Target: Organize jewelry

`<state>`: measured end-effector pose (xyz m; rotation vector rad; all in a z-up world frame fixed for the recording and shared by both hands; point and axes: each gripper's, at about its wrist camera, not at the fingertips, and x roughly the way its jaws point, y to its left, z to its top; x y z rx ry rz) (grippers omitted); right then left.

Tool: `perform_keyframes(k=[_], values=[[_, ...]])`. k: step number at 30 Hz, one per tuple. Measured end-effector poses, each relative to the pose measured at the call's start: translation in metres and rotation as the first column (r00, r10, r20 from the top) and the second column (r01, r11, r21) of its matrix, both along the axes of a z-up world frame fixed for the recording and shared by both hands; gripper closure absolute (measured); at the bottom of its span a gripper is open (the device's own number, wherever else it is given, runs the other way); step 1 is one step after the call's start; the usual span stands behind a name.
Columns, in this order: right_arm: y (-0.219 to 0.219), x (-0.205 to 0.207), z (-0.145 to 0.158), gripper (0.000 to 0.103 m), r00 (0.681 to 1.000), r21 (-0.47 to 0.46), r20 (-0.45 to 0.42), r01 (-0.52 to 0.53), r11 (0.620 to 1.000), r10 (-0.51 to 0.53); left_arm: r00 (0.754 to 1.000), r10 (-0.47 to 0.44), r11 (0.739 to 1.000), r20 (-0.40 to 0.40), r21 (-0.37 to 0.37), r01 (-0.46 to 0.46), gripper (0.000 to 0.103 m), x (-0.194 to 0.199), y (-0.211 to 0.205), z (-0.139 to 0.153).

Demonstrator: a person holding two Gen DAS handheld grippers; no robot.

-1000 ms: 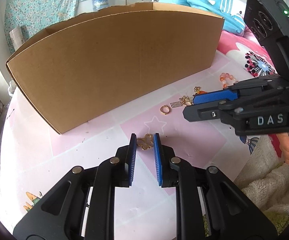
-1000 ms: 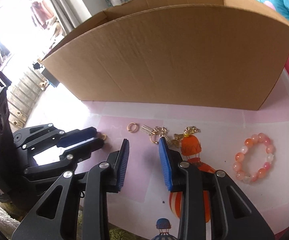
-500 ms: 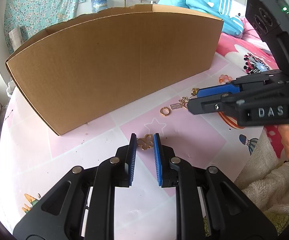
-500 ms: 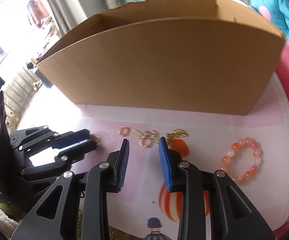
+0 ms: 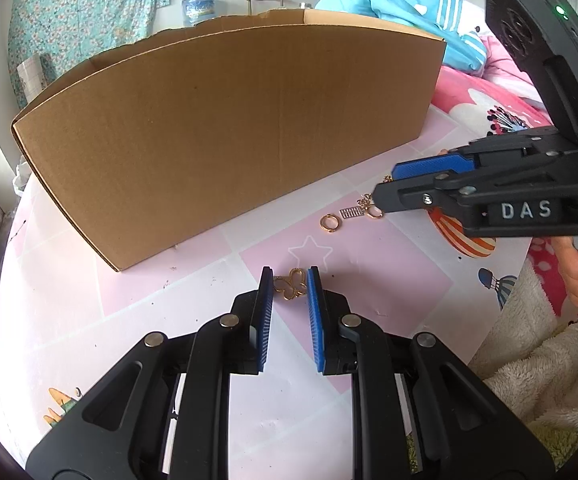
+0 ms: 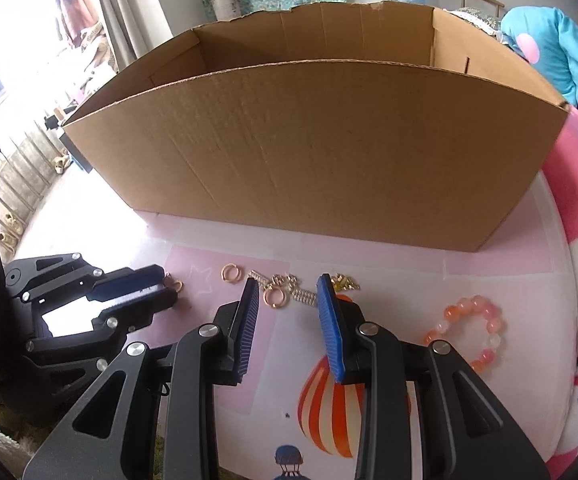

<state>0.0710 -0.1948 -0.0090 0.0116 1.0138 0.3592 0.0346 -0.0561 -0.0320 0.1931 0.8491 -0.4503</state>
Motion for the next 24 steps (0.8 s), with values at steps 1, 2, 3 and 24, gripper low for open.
perform_keyframes(k=[1,2,3,24], values=[[0.0,0.004,0.0,0.073,1.0,0.017,-0.001,-0.01,1.0,0.01,1.0,0.0,1.0,0.0,0.001,0.0,0.087,0.0,0.0,0.0],[0.0,0.006,0.0,0.073,1.0,0.038,-0.007,-0.02,0.999,0.02,1.0,0.001,1.0,-0.001,0.001,-0.001,0.087,0.0,-0.001,0.0],[0.001,0.008,0.0,0.073,1.0,0.051,-0.013,-0.024,0.998,0.024,1.0,0.001,1.0,-0.001,0.002,-0.001,0.087,0.0,0.0,0.0],[-0.005,-0.006,-0.013,0.073,0.984,0.22,-0.158,-0.05,0.974,0.086,1.0,0.003,1.0,-0.001,0.005,-0.003,0.087,0.0,-0.001,-0.001]])
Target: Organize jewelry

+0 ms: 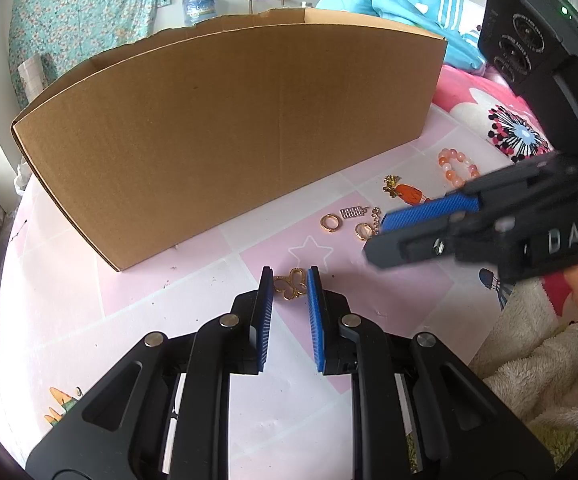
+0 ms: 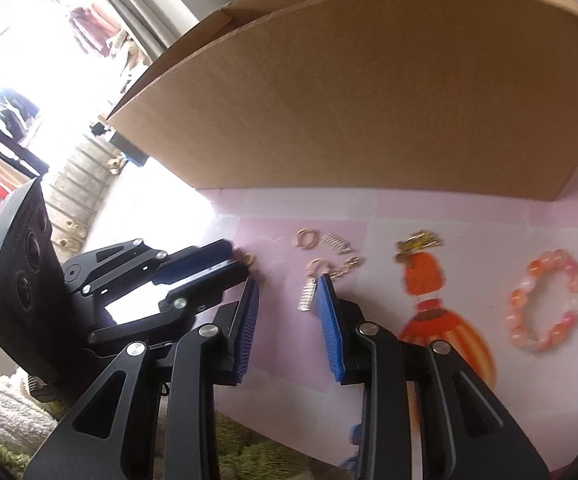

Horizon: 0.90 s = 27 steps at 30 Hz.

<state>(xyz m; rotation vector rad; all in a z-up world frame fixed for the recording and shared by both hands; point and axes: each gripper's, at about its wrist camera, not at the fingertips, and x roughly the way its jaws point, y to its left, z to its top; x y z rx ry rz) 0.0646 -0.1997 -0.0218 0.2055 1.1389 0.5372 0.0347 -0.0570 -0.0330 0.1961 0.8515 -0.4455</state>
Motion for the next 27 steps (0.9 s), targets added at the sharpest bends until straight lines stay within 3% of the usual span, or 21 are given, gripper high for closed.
perform_keyframes(k=[6,8,14,27], values=[[-0.019,0.005,0.012,0.073,0.992,-0.103,0.092,0.099,0.99,-0.09,1.0,0.0,1.0,-0.001,0.002,0.0,0.087,0.0,0.0,0.0],[-0.02,0.005,0.012,0.078,0.989,-0.142,0.107,0.114,0.983,-0.099,1.0,-0.001,1.0,-0.001,0.004,0.001,0.087,0.0,0.0,0.0],[-0.009,0.012,0.008,0.086,0.987,-0.237,0.129,0.126,0.963,-0.097,1.0,0.0,1.0,0.0,0.005,0.0,0.087,0.0,0.0,-0.001],[0.012,0.017,0.006,0.096,0.985,-0.333,0.166,0.099,0.938,-0.045,1.0,-0.001,1.0,0.003,0.003,0.001,0.087,0.0,0.0,-0.001]])
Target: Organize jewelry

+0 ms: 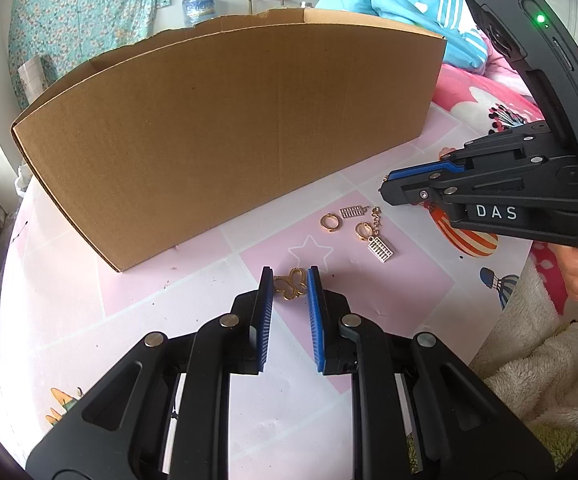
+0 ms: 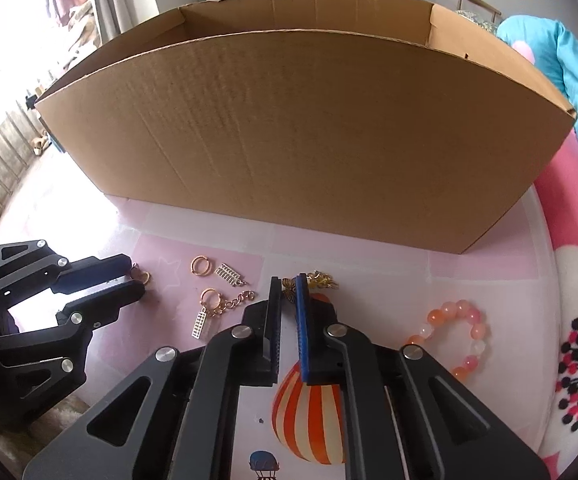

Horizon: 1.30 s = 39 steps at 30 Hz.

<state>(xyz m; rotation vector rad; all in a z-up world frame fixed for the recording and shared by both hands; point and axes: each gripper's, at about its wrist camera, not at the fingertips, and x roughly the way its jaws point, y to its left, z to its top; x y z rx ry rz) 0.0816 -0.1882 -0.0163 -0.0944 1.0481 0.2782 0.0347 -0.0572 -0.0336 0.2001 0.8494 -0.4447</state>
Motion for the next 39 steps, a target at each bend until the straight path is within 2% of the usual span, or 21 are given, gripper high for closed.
perform_keyframes(k=[15,23,28,39], values=[[-0.005,-0.014,0.009,0.1,1.0,0.04,0.009,0.01,0.999,-0.011,1.0,-0.002,1.0,0.003,-0.005,0.002,0.087,-0.001,0.001,0.0],[-0.009,-0.018,0.007,0.098,0.999,0.081,-0.027,0.029,0.996,-0.027,1.0,-0.003,1.0,0.003,-0.001,0.003,0.087,-0.002,0.002,0.001],[-0.01,-0.015,0.006,0.082,0.999,0.089,-0.036,0.032,0.996,-0.029,1.0,-0.005,1.0,0.003,0.001,0.005,0.087,-0.002,0.002,0.001],[-0.001,-0.01,0.002,0.082,1.0,0.034,-0.014,0.002,0.999,-0.001,1.0,-0.005,1.0,0.003,0.001,0.005,0.087,-0.002,0.002,0.001]])
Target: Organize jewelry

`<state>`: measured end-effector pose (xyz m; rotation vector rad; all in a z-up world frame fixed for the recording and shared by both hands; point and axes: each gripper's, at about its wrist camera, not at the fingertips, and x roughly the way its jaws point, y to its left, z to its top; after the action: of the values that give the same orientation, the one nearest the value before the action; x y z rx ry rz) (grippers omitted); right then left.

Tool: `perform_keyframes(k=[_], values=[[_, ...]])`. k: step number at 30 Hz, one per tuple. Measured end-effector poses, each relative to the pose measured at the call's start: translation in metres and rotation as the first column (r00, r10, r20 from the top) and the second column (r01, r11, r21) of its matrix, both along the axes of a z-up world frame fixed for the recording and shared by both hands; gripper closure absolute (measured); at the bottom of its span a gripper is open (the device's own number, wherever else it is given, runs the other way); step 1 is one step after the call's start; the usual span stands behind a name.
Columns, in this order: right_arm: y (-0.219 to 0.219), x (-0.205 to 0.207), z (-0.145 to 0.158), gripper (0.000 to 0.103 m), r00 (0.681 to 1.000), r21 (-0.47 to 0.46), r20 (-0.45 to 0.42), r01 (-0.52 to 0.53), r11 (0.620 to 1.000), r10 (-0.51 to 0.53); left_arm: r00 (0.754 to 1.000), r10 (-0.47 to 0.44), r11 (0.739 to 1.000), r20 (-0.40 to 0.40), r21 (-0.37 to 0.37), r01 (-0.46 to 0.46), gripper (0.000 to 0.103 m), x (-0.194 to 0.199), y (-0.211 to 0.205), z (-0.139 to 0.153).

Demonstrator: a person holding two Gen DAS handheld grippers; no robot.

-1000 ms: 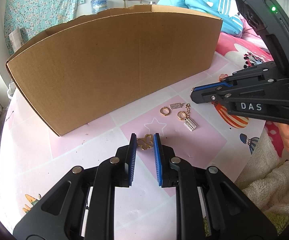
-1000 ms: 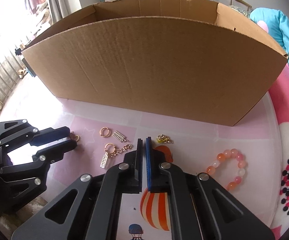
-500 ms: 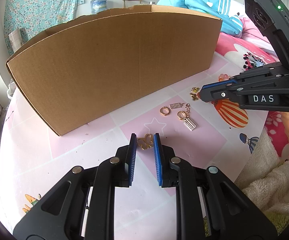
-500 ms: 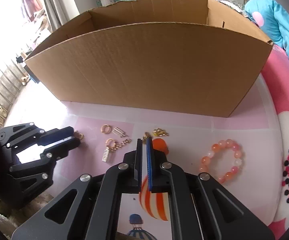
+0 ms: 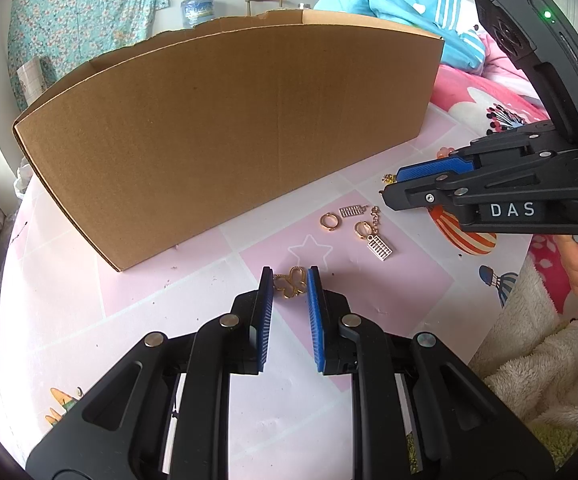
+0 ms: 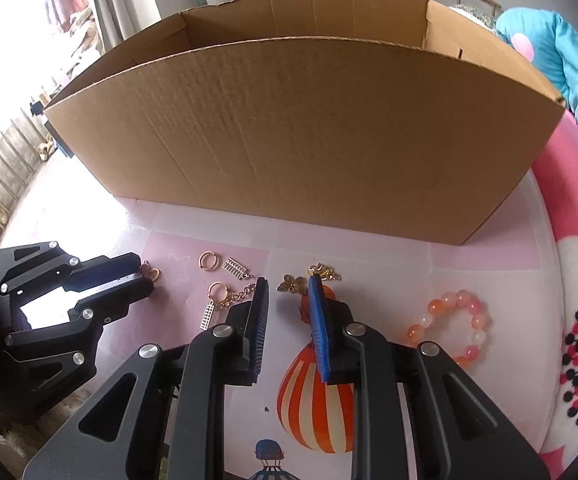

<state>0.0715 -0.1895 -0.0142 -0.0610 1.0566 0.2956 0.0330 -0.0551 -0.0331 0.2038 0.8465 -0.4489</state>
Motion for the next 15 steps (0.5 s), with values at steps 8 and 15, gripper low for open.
perform_keyframes(k=[8,15], values=[[0.003,0.008,-0.003,0.082,1.0,-0.025,0.002,-0.016,1.0,0.016,1.0,0.001,1.0,0.0,0.001,-0.001,0.087,0.0,0.0,0.0],[0.015,0.005,-0.002,0.091,0.999,-0.079,0.024,-0.039,0.996,0.041,1.0,0.0,1.0,0.001,0.001,0.0,0.087,0.0,0.001,0.0]])
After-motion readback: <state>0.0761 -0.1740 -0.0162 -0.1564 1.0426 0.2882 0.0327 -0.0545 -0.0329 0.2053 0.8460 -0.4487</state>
